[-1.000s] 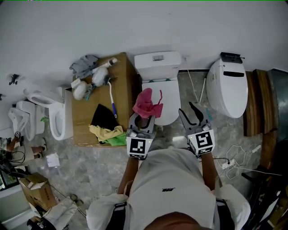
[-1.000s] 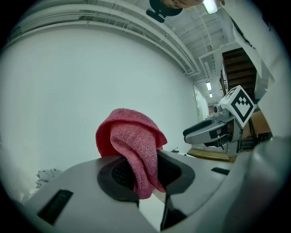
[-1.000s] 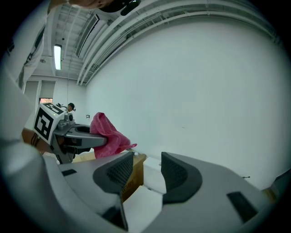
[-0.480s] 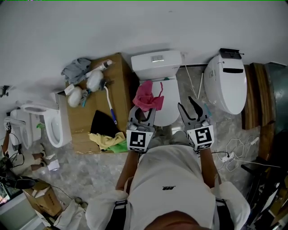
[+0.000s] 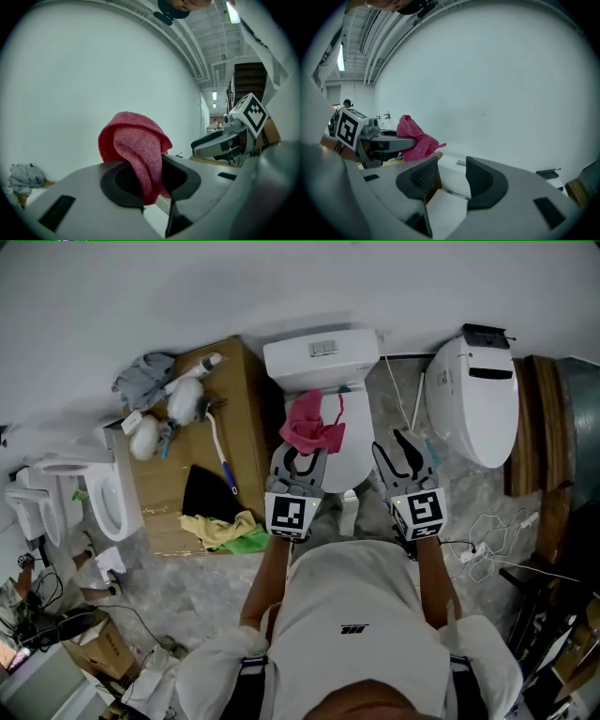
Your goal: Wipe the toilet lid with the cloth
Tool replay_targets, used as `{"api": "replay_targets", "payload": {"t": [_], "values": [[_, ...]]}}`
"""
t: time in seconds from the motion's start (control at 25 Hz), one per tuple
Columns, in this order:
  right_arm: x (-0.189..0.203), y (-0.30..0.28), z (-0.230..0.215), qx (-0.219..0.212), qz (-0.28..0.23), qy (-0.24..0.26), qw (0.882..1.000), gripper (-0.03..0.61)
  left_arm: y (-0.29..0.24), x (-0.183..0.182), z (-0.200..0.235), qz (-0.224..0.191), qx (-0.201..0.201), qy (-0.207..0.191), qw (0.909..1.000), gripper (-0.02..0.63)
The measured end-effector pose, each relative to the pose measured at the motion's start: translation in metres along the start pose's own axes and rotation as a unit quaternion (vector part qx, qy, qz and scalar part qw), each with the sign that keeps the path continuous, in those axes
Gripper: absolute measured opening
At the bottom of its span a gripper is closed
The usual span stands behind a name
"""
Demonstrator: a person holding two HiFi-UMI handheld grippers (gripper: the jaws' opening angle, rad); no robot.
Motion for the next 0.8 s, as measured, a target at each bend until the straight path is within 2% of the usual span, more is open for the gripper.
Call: {"api": "replay_targets", "payload": {"t": [0.48, 0.8], "values": [[0.046, -0.068, -0.076, -0.056, 0.068, -0.033, 0.996, 0.194, -0.096, 0.05, -0.014, 0.073, -0.005, 0.019, 0.9972, 0.109], [0.079, -0.108, -0.123, -0.089, 0.109, -0.011, 0.99, 0.192, -0.157, 0.089, -0.03, 0.12, -0.001, 0.032, 0.9922, 0.109]]}}
Point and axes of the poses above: the fingertips, and each gripper's own axes: y backward along the fingers, z to its left, x out of its underside, the point moved 10 cm from there along y, backward along the fingers, and after that the axes turned 10 degrees about z, right-handed, at the moved point
